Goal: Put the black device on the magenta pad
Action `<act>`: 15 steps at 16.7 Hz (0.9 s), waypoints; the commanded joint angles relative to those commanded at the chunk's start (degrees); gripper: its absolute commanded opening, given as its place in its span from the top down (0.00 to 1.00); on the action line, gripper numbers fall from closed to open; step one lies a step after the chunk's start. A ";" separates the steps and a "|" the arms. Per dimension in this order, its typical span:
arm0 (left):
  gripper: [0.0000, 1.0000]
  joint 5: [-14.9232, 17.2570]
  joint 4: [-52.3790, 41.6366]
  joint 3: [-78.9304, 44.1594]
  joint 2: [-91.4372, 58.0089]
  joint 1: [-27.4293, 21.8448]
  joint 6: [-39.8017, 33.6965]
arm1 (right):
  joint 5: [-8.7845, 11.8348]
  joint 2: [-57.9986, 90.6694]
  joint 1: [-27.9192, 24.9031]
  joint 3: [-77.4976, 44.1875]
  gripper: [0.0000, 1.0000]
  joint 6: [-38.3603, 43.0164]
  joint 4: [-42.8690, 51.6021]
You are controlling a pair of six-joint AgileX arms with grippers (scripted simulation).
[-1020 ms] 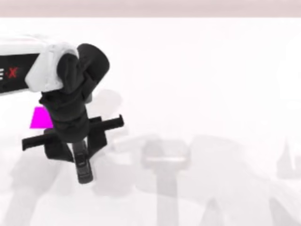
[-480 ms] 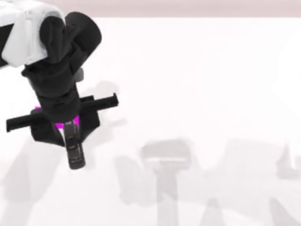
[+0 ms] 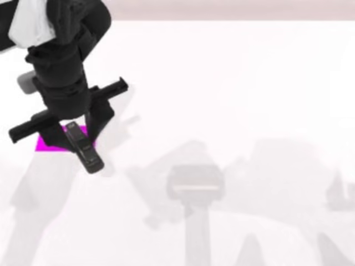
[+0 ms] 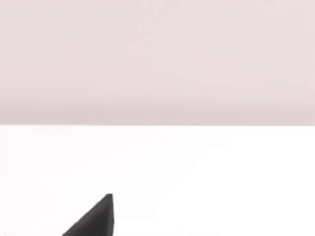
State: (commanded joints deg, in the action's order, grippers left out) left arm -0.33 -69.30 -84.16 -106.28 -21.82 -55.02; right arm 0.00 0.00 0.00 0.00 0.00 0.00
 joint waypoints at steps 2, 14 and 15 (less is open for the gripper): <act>1.00 -0.01 -1.63 -4.92 -3.74 2.67 -8.78 | 0.00 0.00 0.00 0.00 0.00 0.00 0.00; 1.00 0.11 -6.75 -24.36 -17.05 14.28 -42.34 | 0.00 0.00 0.00 0.00 0.00 0.00 0.00; 1.00 0.11 -6.75 -24.36 -17.05 14.28 -42.34 | 0.00 0.00 0.00 0.00 0.00 0.00 0.00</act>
State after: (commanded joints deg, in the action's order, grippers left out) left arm -0.22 -76.05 -108.53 -123.33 -7.55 -97.36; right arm 0.00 0.00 0.00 0.00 0.00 0.00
